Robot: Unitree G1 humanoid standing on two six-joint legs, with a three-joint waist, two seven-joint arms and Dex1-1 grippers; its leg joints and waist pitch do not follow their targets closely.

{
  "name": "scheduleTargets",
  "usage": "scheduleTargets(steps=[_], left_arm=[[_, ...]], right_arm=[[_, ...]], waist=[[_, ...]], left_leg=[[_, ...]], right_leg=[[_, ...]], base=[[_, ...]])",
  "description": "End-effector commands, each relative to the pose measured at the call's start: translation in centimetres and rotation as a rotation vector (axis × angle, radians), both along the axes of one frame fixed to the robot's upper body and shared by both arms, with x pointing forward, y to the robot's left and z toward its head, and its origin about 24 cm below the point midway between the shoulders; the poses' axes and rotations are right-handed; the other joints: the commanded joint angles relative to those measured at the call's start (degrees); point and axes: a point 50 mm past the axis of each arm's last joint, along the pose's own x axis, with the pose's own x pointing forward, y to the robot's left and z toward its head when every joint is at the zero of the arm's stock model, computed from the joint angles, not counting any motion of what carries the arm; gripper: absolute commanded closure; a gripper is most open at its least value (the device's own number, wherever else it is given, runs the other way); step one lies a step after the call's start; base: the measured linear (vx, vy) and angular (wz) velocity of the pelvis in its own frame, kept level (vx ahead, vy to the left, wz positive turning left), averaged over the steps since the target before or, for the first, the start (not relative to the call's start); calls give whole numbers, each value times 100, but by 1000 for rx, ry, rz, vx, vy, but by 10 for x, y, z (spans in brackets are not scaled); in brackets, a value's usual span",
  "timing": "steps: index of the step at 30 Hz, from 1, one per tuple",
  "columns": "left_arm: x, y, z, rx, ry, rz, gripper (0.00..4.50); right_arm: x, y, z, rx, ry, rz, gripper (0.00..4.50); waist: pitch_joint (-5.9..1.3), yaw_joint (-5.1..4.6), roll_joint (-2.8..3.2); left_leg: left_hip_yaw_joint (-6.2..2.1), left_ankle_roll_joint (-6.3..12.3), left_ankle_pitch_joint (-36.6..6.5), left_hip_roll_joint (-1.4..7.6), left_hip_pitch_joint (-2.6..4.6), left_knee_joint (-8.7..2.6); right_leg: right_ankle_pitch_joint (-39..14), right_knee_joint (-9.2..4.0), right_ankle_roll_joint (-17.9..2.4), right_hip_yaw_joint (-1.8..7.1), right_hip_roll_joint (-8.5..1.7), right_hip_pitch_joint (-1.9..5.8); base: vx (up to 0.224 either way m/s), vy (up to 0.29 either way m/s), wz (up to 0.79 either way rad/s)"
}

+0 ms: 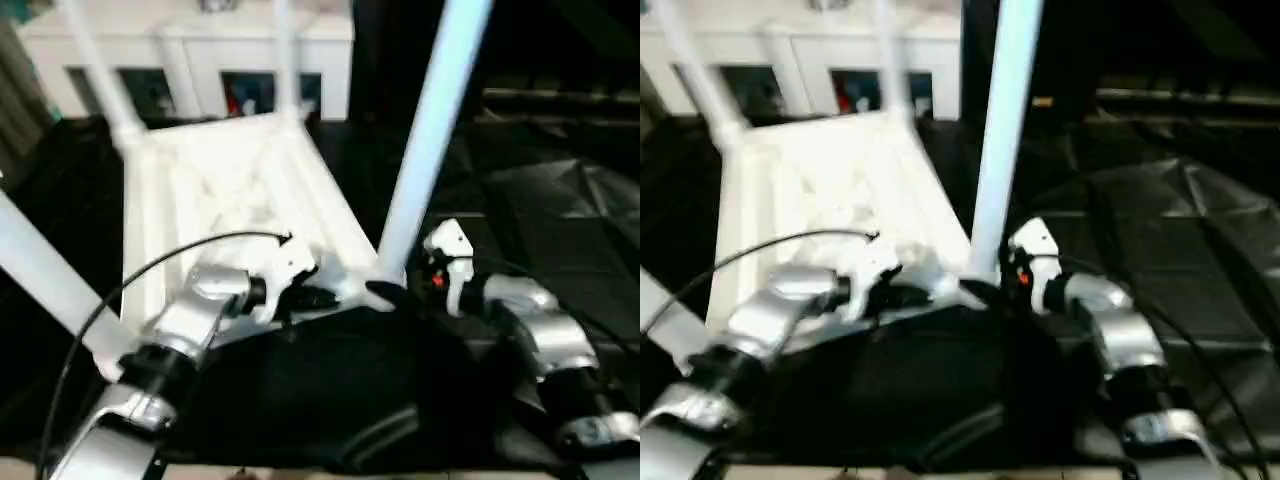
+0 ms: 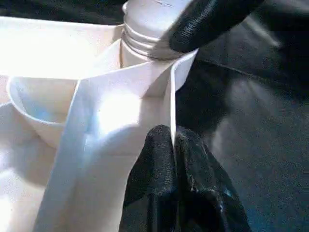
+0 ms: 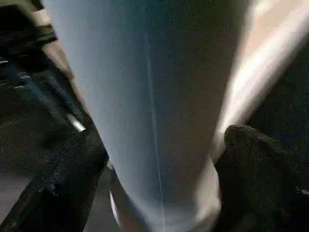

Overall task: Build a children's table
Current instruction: Rotate leg to tighten

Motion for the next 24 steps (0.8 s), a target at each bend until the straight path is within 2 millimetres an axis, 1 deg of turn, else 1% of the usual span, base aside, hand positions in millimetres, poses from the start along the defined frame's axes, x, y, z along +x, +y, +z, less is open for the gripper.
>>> scheduleTargets(steps=[1,2,3,4,5,6,8,9,11,12,15,17,19,20,21,24], left_arm=[[-2,-4,12,-95,-4,-46,450],[-3,-2,13,-98,2,-52,450],[-3,0,13,-97,1,-55,450],[-3,1,14,-97,3,-54,450],[-2,2,14,-97,4,-51,450],[-2,2,15,-95,0,-48,450],[0,2,16,-95,-2,-45,450],[0,2,16,-95,-3,-46,450],[0,2,17,-97,-4,-45,450],[0,1,17,-98,-3,-45,450],[-1,1,16,-99,0,-48,450],[-1,1,15,-98,1,-48,450],[-1,1,15,-98,3,-48,450],[-2,2,15,-96,6,-48,450],[-2,2,15,-95,6,-48,450],[-3,3,13,-88,10,-49,450]], right_arm=[[-7,-3,1,-18,20,60,40],[-9,-3,0,-24,31,80,40],[-11,-3,0,-28,40,95,40],[-12,-3,-1,-36,46,108,40],[-13,-3,-2,-43,54,121,40],[-14,-3,-3,-49,58,129,40],[-14,-3,-5,-58,61,132,40],[-14,-3,-5,-59,60,132,64],[-12,-3,-4,-51,57,121,72],[-12,-2,-3,-46,57,120,75],[-13,-1,-3,-38,56,130,115],[-13,0,-3,-38,57,134,120],[-13,0,-3,-37,58,135,143],[-14,0,-4,-39,60,138,143],[-14,0,-5,-40,62,139,156],[-16,1,-8,-44,69,140,167]], waist=[[-374,2,-67],[-372,17,-68],[-362,45,-73],[-362,43,-76],[-352,39,-87],[-346,37,-84],[-342,34,-87],[-348,33,-85],[-356,32,-86],[-365,33,-90],[-375,40,-88],[-370,43,-94],[-367,46,-92],[-365,45,-90],[-366,46,-85],[-372,45,-83]], left_leg=[[-19,733,-425,228,41,-332],[-21,714,-433,234,43,-334],[-22,661,-512,235,43,-347],[-18,637,-555,231,43,-347],[-16,576,-656,225,48,-352],[-21,519,-735,223,46,-361],[-24,448,-776,218,47,-366],[-27,425,-749,219,49,-366],[-30,428,-678,217,49,-362],[-31,454,-581,215,45,-354],[-26,528,-462,214,43,-339],[-22,540,-498,210,40,-338],[-23,531,-544,212,43,-340],[-25,521,-555,213,41,-342],[-25,514,-565,211,41,-341],[-28,504,-535,211,39,-340]], right_leg=[[-110,-306,-1609,246,-350,343],[-144,-305,-1592,248,-355,343],[-305,-318,-1552,250,-365,343],[-380,-328,-1539,250,-365,340],[-553,-354,-1496,253,-365,337],[-729,-372,-1446,254,-374,340],[-887,-389,-1379,261,-378,339],[-866,-386,-1360,263,-374,337],[-754,-371,-1365,260,-366,340],[-614,-351,-1384,261,-365,348],[-382,-324,-1457,255,-357,350],[-395,-328,-1471,254,-359,352],[-483,-337,-1457,253,-362,350],[-513,-340,-1447,253,-361,350],[-528,-341,-1442,254,-362,351],[-467,-331,-1447,252,-359,357]], base=[[0,0,0],[0,0,0],[0,0,0],[0,0,0],[0,0,0],[0,0,0],[0,0,0],[0,0,0],[0,0,0],[0,0,0],[0,0,0],[0,0,0],[0,0,0],[0,0,0],[0,0,0],[0,0,0]])
